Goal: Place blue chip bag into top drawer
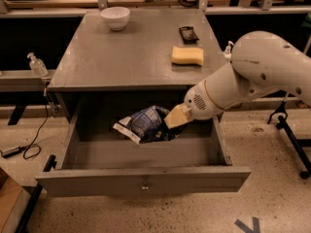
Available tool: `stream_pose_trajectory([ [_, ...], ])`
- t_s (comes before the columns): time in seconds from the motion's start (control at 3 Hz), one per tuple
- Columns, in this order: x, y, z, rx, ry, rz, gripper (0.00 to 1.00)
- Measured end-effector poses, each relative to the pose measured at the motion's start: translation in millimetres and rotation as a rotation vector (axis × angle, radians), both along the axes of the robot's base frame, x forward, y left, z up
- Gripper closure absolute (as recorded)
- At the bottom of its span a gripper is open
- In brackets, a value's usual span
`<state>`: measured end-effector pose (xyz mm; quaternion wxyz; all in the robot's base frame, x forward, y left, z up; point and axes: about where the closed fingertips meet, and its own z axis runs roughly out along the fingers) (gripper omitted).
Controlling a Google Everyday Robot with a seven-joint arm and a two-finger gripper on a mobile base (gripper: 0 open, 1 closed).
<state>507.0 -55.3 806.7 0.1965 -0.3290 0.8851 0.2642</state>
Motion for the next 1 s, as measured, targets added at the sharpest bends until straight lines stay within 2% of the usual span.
stream_pose_trajectory([
  [0.33,10,0,-73,0.032,0.056,-0.092,0.73],
  [0.67,33,2,-112,0.058,0.040,-0.186,0.50],
  [1.0,40,3,-110,0.063,0.018,-0.198,0.19],
])
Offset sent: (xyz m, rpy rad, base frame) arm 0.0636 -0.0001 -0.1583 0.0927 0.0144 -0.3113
